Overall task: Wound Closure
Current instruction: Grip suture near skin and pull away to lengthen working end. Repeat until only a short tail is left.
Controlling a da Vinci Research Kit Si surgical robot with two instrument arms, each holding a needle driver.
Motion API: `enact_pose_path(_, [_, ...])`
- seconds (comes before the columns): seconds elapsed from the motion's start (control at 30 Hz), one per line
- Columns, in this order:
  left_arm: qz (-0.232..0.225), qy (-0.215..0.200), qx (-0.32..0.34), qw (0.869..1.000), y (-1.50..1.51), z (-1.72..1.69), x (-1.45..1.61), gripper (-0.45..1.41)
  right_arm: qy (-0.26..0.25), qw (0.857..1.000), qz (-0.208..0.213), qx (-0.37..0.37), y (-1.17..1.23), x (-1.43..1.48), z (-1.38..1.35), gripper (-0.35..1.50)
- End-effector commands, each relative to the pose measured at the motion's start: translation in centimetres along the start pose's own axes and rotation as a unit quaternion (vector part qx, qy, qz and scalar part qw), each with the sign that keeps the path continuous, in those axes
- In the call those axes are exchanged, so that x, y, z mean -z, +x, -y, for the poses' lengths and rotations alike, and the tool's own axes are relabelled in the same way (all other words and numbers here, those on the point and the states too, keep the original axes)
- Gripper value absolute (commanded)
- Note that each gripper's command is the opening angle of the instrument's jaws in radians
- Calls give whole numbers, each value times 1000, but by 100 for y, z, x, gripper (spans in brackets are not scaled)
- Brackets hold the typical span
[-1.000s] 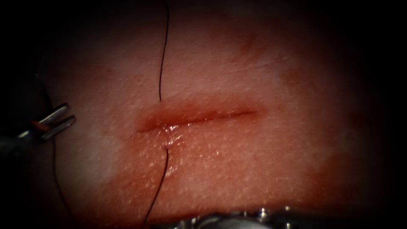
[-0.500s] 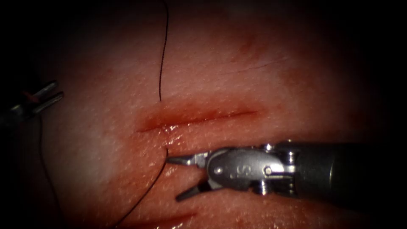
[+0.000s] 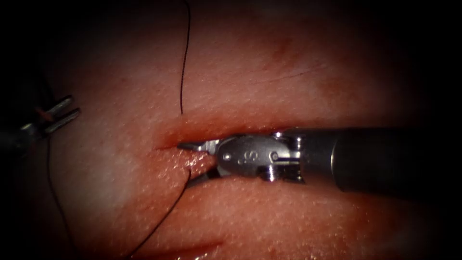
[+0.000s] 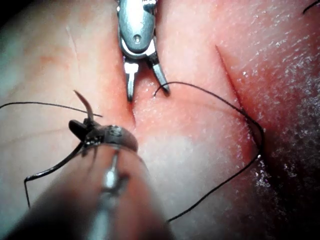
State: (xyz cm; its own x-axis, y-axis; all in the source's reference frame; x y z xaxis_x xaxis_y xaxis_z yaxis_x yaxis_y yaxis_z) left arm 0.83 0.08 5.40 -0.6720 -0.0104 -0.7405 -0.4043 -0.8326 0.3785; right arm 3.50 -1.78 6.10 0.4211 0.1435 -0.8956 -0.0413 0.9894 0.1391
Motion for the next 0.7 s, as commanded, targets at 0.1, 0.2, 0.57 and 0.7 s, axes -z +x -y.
enact_pose_path(0.1, [-1,0,0,1000,-1,-2,-7,-45,23,1000,10,3,3,-1,3,-35])
enact_pose_path(0.2, [-1,1,0,1000,-1,-2,-7,-45,33,999,14,8,5,7,7,-35])
enact_pose_path(0.57, [-2,2,-1,1000,-1,-7,-10,-45,93,995,22,-6,34,55,79,-35])
enact_pose_path(0.7, [-3,4,-2,1000,-2,-10,-12,-45,119,992,29,12,54,72,127,-35])
